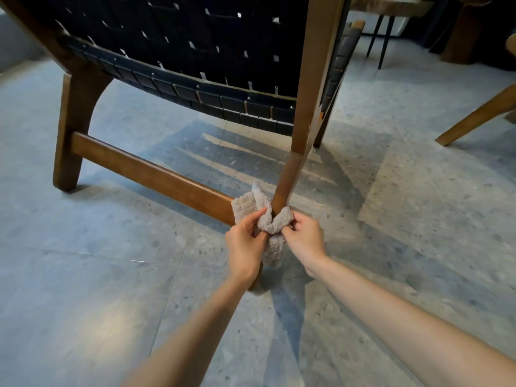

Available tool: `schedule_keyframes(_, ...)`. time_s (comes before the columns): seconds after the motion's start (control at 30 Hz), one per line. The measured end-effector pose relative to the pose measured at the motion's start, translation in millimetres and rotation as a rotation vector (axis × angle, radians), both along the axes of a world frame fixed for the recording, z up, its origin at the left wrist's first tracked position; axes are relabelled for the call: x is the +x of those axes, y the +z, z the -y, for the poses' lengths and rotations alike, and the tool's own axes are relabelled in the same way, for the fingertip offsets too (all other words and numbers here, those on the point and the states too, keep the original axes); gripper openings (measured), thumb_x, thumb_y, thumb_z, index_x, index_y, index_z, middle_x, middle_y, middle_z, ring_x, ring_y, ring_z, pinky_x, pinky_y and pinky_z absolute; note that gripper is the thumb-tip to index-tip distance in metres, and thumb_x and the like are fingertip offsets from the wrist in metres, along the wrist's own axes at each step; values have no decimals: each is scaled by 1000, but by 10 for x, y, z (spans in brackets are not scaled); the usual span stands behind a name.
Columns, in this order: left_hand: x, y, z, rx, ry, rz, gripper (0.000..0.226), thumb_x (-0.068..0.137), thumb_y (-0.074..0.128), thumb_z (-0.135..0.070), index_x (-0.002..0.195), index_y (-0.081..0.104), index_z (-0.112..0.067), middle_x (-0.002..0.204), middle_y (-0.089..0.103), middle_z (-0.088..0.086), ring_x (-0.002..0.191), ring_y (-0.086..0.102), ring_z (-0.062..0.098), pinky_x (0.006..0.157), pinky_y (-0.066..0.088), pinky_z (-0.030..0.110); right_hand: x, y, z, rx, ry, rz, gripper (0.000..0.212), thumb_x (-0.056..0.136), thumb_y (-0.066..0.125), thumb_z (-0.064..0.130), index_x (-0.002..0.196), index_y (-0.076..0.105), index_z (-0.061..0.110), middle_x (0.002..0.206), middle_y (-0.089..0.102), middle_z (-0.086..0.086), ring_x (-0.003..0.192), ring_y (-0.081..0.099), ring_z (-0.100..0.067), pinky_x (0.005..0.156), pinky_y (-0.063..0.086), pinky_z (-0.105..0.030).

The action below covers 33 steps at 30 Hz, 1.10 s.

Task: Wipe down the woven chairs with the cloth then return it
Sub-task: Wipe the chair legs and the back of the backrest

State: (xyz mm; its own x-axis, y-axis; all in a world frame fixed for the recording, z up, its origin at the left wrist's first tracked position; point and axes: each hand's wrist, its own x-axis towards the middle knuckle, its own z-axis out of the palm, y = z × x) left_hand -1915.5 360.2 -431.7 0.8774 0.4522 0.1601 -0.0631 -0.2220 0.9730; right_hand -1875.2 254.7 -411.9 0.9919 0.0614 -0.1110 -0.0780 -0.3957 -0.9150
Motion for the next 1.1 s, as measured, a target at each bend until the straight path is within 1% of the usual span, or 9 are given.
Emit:
schedule_keyframes(0.1,-168,-133,17,-61,29,-17,52,77,64,14,114,65,-23,97,65,-27,88,64,-10,72,47,7,-103,-157,14,3,38,-52,37,84,59,1,73,67,35,80,73,13,82,70,-13,84,56,-42)
schedule_keyframes(0.2,-299,-285,31,-114,61,-69,52,75,61,17,110,67,-20,85,67,-31,74,63,-9,65,50,10,-161,-313,24,14,80,-111,36,82,59,-4,73,68,30,78,74,7,83,71,-22,83,56,-46)
schedule_keyframes(0.33,-465,-429,36,-98,93,-131,48,75,62,15,110,67,-19,97,70,-15,86,65,-5,75,52,15,-184,-506,39,-15,156,-210,26,80,62,-4,75,69,20,84,74,-11,89,69,-33,85,53,-49)
schedule_keyframes(0.47,-576,-507,-10,-28,50,-261,33,79,70,2,108,66,-12,101,69,-3,93,65,7,75,49,11,-180,-556,89,-163,317,-275,6,77,69,4,78,73,9,76,72,-10,70,64,-21,75,52,-44)
schedule_keyframes(0.57,-569,-365,-115,104,8,-369,33,81,72,-6,112,67,-14,102,67,-5,89,62,4,71,47,7,-184,-378,149,-296,409,-179,12,73,75,18,75,71,7,72,71,-11,68,66,-19,69,54,-40)
schedule_keyframes(0.73,-418,311,-341,256,16,-229,33,77,75,-8,104,67,-25,101,68,-8,90,65,9,77,54,20,-56,271,295,-322,483,199,16,77,76,40,77,68,26,67,67,13,61,60,1,52,43,-12)
schedule_keyframes(0.8,-354,590,-472,428,9,-232,34,79,75,-14,107,64,-28,101,65,-14,89,62,6,76,53,21,65,507,314,-335,515,253,14,81,71,39,75,65,28,61,62,13,58,57,1,50,38,-13)
schedule_keyframes(0.93,-150,1031,-770,717,-142,-340,29,85,67,-29,113,57,-32,111,59,-8,94,55,10,81,52,25,271,834,225,-395,608,333,35,88,60,48,67,59,20,53,60,4,53,57,-8,56,49,-30)
schedule_keyframes(1.1,123,1241,-1126,857,-152,-509,36,85,64,-40,116,58,-23,101,56,2,79,49,8,62,40,12,360,1013,-96,-500,768,345,53,98,43,46,53,42,18,50,45,0,48,47,-16,44,30,-29)
